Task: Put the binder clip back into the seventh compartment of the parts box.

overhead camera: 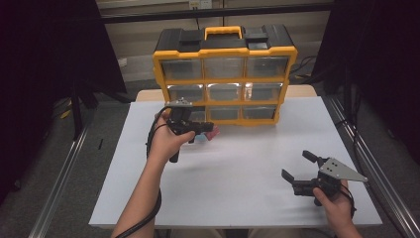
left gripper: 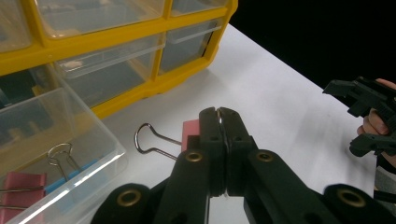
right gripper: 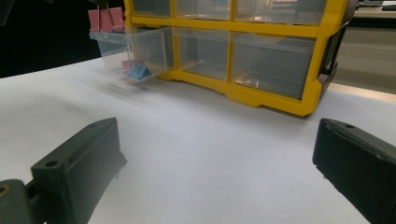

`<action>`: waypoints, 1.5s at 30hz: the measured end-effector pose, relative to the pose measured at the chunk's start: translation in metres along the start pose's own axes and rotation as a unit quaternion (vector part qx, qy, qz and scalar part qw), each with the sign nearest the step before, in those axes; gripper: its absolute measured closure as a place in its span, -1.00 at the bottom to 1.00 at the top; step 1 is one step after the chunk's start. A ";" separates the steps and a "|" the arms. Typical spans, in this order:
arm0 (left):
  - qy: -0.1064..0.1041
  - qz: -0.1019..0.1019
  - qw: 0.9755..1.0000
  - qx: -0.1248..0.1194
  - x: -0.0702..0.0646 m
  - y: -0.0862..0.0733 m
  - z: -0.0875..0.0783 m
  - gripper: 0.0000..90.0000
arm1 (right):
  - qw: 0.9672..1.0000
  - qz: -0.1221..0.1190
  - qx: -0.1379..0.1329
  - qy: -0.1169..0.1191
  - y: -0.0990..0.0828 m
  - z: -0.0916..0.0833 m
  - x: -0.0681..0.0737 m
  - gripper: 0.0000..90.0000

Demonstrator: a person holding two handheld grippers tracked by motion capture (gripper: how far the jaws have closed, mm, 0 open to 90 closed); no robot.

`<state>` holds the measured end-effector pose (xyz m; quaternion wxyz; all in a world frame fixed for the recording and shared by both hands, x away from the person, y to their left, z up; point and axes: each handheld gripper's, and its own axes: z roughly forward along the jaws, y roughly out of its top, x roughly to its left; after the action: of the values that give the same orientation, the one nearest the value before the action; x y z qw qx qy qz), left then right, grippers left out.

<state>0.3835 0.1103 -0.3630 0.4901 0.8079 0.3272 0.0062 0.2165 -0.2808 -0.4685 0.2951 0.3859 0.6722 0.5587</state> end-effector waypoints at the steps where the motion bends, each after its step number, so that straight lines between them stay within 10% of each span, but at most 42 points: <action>1: 0.002 -0.002 1.000 -0.001 0.001 0.001 0.000 0.99 | 1.000 0.000 -0.001 0.000 0.000 0.000 0.000 -0.98; 45: 0.058 -0.010 0.998 -0.029 0.028 0.018 -0.015 0.99 | 1.000 0.001 0.000 0.000 0.000 0.000 0.000 -0.98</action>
<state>0.4100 0.1311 -0.3496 0.4936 0.7881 0.3630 0.0581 0.2169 -0.2806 -0.4688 0.2948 0.3869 0.6717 0.5588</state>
